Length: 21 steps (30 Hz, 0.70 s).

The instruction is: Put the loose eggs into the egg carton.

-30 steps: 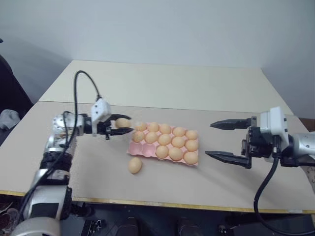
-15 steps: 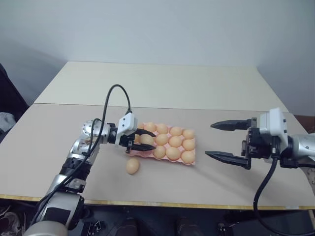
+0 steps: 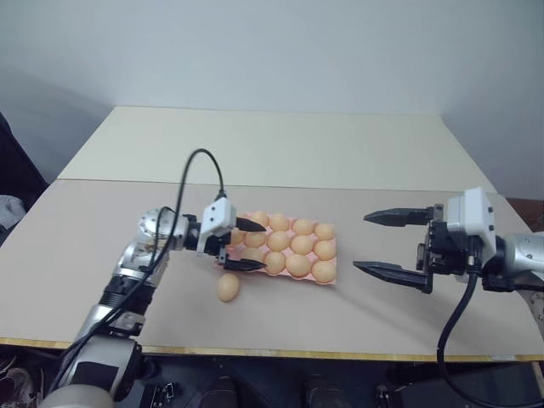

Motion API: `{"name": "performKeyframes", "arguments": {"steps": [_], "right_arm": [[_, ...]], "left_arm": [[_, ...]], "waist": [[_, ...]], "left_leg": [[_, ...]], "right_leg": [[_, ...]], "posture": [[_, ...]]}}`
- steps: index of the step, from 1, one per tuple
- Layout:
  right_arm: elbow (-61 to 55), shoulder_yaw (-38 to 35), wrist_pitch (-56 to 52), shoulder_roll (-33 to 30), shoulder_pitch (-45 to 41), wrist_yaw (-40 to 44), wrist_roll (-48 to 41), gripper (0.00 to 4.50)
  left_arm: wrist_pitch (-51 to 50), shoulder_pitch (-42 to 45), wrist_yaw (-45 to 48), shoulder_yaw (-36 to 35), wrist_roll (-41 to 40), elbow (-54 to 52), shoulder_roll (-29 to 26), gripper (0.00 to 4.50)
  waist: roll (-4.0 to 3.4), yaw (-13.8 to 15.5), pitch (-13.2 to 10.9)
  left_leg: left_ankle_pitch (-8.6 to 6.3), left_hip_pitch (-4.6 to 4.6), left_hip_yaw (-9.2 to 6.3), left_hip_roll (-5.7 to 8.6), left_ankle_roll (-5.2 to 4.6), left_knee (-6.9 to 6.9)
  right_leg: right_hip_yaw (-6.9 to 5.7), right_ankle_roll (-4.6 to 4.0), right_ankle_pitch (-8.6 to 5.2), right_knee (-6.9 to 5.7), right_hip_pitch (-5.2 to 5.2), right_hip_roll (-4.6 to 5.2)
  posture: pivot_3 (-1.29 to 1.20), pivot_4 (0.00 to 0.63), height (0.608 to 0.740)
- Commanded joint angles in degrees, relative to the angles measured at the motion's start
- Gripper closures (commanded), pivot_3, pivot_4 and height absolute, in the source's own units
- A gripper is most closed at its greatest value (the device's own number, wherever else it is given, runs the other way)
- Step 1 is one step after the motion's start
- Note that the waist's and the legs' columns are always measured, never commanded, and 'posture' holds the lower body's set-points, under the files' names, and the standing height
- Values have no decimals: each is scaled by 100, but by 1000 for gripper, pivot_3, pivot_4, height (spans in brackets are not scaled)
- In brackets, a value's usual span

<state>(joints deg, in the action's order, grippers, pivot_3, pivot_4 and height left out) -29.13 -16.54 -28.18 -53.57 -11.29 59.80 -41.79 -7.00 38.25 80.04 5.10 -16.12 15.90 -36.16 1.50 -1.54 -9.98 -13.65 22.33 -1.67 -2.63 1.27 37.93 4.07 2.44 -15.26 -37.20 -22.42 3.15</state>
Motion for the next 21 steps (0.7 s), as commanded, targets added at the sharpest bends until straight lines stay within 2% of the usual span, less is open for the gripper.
{"name": "performKeyframes", "arguments": {"steps": [1, 7, 10, 14, 21], "right_arm": [[-40, -120, 71, -2, -88, 24, -85, 0], [147, -119, 84, -16, -64, 185, -83, 0], [215, -156, 77, -59, -32, 317, -94, 0], [340, -239, 87, -194, 133, 654, -74, 0], [464, -356, 118, -340, 264, 1009, -98, 0]], "left_arm": [[-167, -190, 244, -702, -446, -312, -663, 72], [-151, -1076, 735, -1872, -909, -216, -1997, 72], [-281, -1479, 962, -2255, -1115, -169, -2380, 72], [-197, -2232, 1101, -2784, -1213, -159, -2655, 72], [-512, -3109, 1103, -3303, -1558, -799, -2693, 72]], "waist": [[0, -9, 0], [-1, -70, -1], [-2, -54, -1], [-4, -15, -2], [-3, 30, -3]], "left_leg": [[0, 0, 0, 1, 0, 0], [0, 0, 3, -3, 0, -2], [0, -1, 4, -5, 0, -2], [0, -1, 7, -7, 1, -3], [0, -2, 11, -11, 1, -6]], "right_leg": [[0, 0, 0, 0, 0, 1], [-1, 0, -1, 3, -2, 2], [-2, 0, -1, 2, -1, 2], [-4, -1, -3, 3, -2, 3], [-4, -3, -3, 4, -6, 1]], "posture": [[0, 150, 740], [0, 150, 740], [0, 150, 740], [0, 150, 740], [0, 150, 740]]}}
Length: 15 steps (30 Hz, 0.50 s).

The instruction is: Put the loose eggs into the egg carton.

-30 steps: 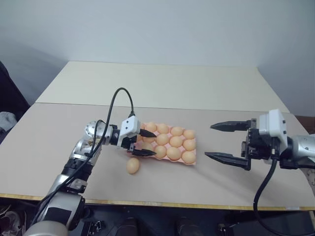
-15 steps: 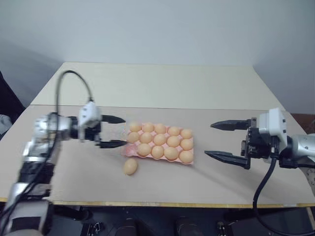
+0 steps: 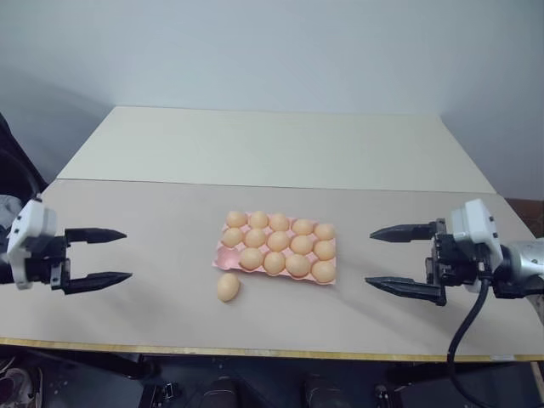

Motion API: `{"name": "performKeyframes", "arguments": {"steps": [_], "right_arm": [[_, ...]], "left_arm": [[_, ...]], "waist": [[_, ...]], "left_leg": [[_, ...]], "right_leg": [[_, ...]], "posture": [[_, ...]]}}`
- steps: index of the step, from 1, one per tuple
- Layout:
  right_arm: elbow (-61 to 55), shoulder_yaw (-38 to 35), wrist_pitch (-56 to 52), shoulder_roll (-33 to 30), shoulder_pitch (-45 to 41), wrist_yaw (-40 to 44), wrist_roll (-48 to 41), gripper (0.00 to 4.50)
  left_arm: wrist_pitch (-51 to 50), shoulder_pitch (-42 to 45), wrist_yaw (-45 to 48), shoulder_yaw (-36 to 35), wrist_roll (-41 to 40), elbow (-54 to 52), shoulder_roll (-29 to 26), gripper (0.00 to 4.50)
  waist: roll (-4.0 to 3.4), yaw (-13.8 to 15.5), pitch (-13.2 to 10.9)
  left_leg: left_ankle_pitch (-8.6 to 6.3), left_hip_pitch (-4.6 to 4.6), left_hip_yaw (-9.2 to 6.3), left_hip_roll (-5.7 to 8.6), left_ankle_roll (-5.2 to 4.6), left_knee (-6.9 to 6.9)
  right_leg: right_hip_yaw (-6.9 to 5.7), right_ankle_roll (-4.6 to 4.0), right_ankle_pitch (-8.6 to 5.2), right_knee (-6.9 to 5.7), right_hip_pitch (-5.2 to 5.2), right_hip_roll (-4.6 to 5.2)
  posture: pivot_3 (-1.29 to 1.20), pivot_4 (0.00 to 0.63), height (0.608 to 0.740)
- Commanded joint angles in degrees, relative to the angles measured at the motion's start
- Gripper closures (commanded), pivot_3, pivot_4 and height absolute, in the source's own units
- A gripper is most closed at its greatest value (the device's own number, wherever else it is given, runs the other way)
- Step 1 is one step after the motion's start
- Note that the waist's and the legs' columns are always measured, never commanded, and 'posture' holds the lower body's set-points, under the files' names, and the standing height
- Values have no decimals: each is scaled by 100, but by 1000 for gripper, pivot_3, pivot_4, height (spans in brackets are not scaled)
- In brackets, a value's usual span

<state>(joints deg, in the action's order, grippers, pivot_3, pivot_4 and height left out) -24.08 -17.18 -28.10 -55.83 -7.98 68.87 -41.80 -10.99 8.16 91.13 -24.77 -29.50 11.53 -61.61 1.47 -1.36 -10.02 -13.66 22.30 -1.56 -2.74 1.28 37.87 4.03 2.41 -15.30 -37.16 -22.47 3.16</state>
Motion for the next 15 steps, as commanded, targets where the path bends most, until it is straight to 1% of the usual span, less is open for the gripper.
{"name": "performKeyframes", "arguments": {"steps": [1, 6, 9, 12, 15], "right_arm": [[-35, -286, 106, -114, -79, 112, -93, 0], [-22, -266, 84, -93, -157, 88, -90, 0], [-26, -280, 87, -92, -158, 87, -90, 0], [-53, -274, 90, -74, -170, 62, -99, 0], [-69, -186, 86, -39, -265, 6, -92, 0]], "left_arm": [[-153, -128, -26, -329, -247, -420, -140, 72], [-249, -132, -74, -285, -292, -551, -132, 72], [-275, -28, -52, -111, -325, -659, -100, 72], [-339, 82, -125, 265, -331, -1030, 48, 72], [-411, 302, -395, 987, -127, -1546, 353, 72]], "waist": [[0, 20, 0], [0, 35, 0], [0, 35, 0], [0, 53, 0], [-1, 73, 0]], "left_leg": [[0, -2, 0, -1, 0, 0], [0, 0, 2, -1, 0, 0], [0, 1, 3, -1, 0, 0], [0, 0, 3, -1, 0, 0], [0, -1, 2, 1, 0, 0]], "right_leg": [[0, 0, 0, 0, 0, -1], [1, -1, -1, 2, -1, -2], [1, -1, -1, 2, -2, -1], [1, -1, -1, 1, -1, -1], [1, -1, -1, 2, 2, 0]], "posture": [[0, 150, 740], [0, 150, 740], [0, 150, 740], [0, 150, 740], [0, 150, 740]]}}
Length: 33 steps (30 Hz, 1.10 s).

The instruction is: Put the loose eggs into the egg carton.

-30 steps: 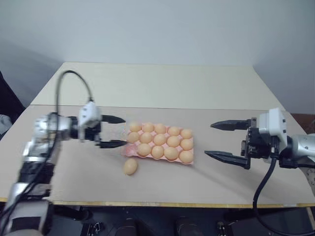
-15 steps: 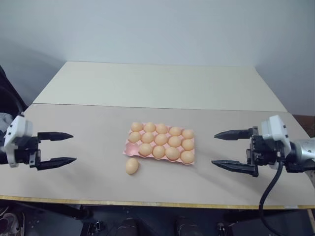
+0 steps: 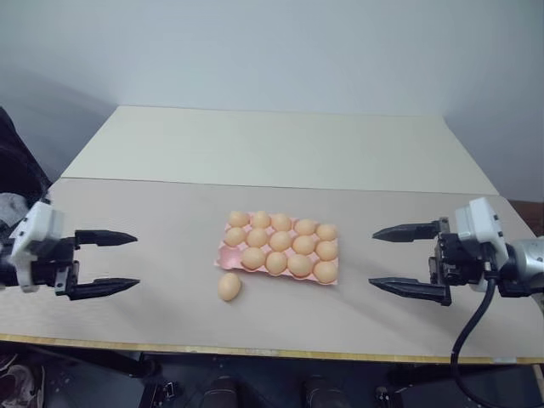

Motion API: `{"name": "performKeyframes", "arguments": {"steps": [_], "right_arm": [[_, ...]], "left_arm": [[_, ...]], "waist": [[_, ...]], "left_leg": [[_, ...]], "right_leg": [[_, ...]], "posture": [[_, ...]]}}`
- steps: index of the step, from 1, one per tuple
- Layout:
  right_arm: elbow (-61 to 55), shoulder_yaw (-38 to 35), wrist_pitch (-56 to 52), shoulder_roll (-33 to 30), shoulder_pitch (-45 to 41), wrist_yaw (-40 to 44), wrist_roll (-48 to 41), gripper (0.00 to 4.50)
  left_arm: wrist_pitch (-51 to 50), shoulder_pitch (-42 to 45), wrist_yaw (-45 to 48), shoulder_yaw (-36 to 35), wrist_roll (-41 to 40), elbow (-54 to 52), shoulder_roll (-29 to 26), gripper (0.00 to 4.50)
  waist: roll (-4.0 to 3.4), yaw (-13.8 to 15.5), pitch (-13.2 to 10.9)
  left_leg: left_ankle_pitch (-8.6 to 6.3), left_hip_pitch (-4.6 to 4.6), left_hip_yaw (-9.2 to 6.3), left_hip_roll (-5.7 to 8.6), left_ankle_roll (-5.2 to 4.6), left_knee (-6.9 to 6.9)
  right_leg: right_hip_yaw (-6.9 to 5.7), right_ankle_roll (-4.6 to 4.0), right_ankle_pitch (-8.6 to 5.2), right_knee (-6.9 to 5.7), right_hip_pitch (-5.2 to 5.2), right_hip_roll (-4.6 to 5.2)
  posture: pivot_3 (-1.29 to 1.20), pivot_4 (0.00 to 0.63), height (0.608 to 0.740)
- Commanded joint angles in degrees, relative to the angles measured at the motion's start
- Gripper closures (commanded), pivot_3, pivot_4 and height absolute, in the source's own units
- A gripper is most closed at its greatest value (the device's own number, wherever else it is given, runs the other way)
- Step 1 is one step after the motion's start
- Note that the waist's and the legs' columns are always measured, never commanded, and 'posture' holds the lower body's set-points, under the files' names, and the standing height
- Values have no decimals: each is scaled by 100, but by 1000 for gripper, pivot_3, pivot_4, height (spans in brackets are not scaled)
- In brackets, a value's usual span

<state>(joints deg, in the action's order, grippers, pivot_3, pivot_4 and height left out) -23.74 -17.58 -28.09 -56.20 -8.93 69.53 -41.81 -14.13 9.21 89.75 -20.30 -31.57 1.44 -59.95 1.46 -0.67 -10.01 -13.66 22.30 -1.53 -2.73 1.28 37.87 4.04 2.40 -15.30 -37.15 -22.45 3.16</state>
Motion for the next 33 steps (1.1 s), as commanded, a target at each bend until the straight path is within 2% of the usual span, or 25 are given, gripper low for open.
{"name": "performKeyframes", "arguments": {"steps": [1, 5, 10, 15, 20, 26, 33], "right_arm": [[-114, -128, 80, 5, -198, -75, -94, 0], [-189, -131, 57, 10, -228, -125, -109, 0], [-343, -249, 4, 17, -98, -230, -176, 0], [-418, -274, -5, 32, -35, -317, -202, 0], [-444, -259, 14, 48, -25, -389, -231, 0], [-418, -203, 61, 70, -73, -434, -203, 0], [-425, -160, 85, 100, -113, -483, -174, 0]], "left_arm": [[-309, 283, -456, 874, 200, -749, 272, 72], [-1155, 463, -1222, 1531, 453, -1232, 399, 72], [-2276, 482, -1889, 1667, 171, -1807, 439, 72], [-3559, 634, -2698, 2045, 216, -2569, 304, 72], [-4091, 687, -3306, 2238, 120, -2959, 631, 72], [-4648, 888, -4215, 2638, 423, -2939, 1029, 72], [-4918, 1094, -4705, 2904, 376, -2971, 1561, 72]], "waist": [[0, 0, 0], [1, -29, 0], [1, -66, 0], [2, -46, 0], [2, -29, 0], [2, -22, 0], [3, -20, 0]], "left_leg": [[0, 1, 0, 1, 0, 0], [0, 5, -3, 1, 0, 0], [0, 4, -3, 0, -1, 0], [0, 1, -4, 1, -1, 1], [0, 2, -4, 3, 0, 0], [0, 0, -6, 4, -1, 1], [0, 2, -7, 7, 0, 1]], "right_leg": [[1, 0, 0, 0, 0, 0], [2, 0, 0, 0, -3, -3], [5, 0, 0, -2, -5, -4], [4, 5, -2, -2, -1, -4], [5, 3, -1, -1, -1, -3], [4, 2, 0, -1, 2, -3], [5, 2, 0, 0, 2, -2]], "posture": [[0, 150, 740], [0, 150, 740], [0, 150, 740], [0, 150, 740], [0, 150, 740], [0, 150, 740], [0, 150, 740]]}}
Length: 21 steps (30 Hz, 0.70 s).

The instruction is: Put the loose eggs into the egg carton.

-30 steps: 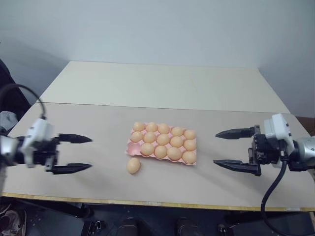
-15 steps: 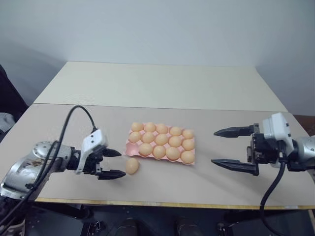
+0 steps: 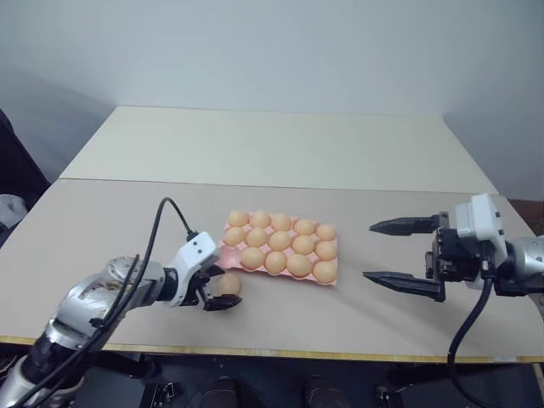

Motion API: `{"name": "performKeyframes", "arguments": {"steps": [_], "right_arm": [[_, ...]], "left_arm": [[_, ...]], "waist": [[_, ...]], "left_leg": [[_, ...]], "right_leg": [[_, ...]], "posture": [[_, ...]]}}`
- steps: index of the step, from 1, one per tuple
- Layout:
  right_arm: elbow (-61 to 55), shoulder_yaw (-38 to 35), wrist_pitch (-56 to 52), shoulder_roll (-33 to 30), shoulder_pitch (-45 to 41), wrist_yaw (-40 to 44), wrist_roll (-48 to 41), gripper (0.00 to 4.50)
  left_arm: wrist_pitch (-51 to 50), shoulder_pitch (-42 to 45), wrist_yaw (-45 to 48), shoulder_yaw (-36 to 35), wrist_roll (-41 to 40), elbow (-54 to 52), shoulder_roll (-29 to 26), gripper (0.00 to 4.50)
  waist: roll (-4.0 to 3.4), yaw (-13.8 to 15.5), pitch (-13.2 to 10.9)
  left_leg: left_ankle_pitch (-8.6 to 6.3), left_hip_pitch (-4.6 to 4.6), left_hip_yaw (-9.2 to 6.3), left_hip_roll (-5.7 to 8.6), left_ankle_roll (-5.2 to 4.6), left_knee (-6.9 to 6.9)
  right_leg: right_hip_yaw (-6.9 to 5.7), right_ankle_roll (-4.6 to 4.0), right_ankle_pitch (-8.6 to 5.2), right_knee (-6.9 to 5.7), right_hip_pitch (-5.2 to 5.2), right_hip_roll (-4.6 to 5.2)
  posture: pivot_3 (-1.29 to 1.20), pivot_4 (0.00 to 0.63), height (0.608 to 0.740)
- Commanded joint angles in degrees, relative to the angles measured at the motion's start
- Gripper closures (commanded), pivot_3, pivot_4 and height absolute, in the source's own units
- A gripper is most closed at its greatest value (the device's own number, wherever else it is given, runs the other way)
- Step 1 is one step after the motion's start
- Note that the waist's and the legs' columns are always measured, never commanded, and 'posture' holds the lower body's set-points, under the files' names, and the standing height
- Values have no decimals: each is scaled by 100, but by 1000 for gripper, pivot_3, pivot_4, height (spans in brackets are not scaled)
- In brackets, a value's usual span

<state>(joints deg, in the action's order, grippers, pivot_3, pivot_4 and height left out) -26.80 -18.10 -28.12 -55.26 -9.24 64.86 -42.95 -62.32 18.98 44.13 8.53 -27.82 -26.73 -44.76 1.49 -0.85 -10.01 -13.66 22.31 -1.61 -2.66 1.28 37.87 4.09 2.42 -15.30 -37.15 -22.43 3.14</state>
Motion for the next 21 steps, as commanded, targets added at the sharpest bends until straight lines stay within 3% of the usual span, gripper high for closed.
{"name": "performKeyframes", "arguments": {"steps": [1, 4, 10, 15, 18, 21], "right_arm": [[-124, -109, 91, 9, -81, -22, -57, 0], [-139, -127, 94, 22, -74, -47, -59, 0], [-137, -125, 117, 36, -71, -51, -40, 0], [-136, -113, 127, 53, -77, -72, -14, 0], [-141, -104, 135, 67, -75, -87, -2, 0], [-137, -84, 145, 87, -84, -102, 2, 0]], "left_arm": [[-132, 125, -176, 41, -3, -167, 60, 72], [-247, 157, -313, 55, 36, -147, 37, 644], [-211, 121, -279, -81, -38, -195, -148, 2502], [-13, -83, -52, -391, -185, -403, -446, 2604], [833, -558, 637, -901, -180, -564, -1045, 2604], [1807, -836, 1228, -1581, -273, -123, -1161, 2604]], "waist": [[0, -5, 0], [0, -10, 0], [0, -2, 0], [0, -9, 0], [0, -53, 0], [-2, -13, -1]], "left_leg": [[0, 0, 0, 0, 0, 0], [0, -1, -1, 0, 0, 0], [0, -1, -1, 1, 0, 0], [0, -1, -1, 0, 0, 0], [0, -1, 1, -2, 0, -1], [0, -2, 2, -2, 0, -2]], "right_leg": [[0, 0, 0, 0, 0, 0], [0, 0, 0, -1, 0, 0], [0, 0, 0, 0, 0, 0], [0, 0, 0, 0, 0, 0], [1, -1, 0, 1, -2, -1], [0, -3, 1, 0, -3, 1]], "posture": [[0, 150, 740], [0, 150, 740], [0, 150, 740], [0, 150, 740], [0, 150, 740], [0, 150, 740]]}}
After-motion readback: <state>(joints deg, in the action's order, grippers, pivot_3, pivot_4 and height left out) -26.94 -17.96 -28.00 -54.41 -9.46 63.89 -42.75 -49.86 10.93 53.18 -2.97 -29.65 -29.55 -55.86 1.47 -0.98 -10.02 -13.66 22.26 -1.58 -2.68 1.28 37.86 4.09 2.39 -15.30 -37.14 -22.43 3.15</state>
